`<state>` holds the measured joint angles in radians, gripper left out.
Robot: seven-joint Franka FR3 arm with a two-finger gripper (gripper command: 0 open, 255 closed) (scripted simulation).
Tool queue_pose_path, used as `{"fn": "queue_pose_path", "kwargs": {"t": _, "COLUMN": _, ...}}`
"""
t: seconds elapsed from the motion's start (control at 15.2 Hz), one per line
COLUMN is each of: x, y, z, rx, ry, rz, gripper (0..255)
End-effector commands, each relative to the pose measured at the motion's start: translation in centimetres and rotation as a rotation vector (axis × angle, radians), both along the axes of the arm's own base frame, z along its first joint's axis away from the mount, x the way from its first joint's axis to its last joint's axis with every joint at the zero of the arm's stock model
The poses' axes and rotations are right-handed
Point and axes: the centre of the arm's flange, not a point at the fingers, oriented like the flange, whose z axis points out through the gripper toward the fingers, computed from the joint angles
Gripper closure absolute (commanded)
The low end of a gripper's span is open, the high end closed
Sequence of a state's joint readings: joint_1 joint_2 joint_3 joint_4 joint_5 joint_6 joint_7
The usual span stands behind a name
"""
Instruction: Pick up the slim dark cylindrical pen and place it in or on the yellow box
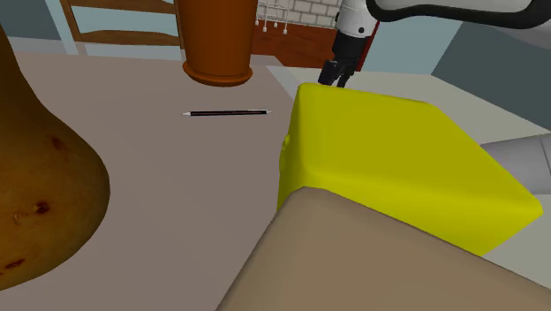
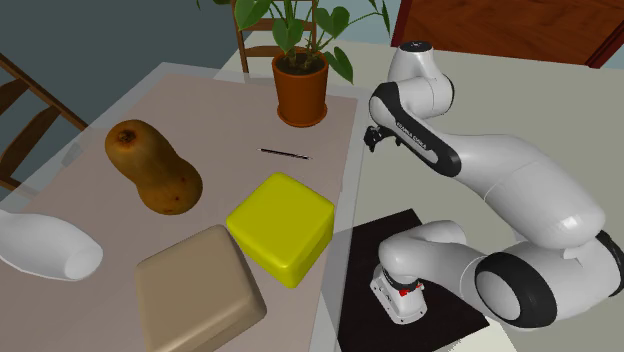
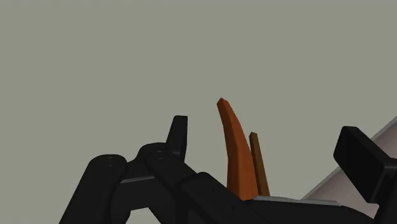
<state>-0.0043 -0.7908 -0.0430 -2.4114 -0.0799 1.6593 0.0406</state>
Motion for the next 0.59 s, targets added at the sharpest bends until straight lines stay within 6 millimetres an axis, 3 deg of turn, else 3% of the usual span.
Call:
{"fn": "queue_pose_path", "kwargs": {"t": 0.0, "x": 0.0, "y": 0.0, "z": 0.0, "rx": 0.0, "ry": 0.0, "rz": 0.0, "gripper": 0}}
{"fn": "queue_pose_path", "kwargs": {"t": 0.53, "x": 4.8, "y": 8.9, "z": 1.9, "rx": 0.023, "ry": 0.042, "rz": 0.406, "gripper": 0}}
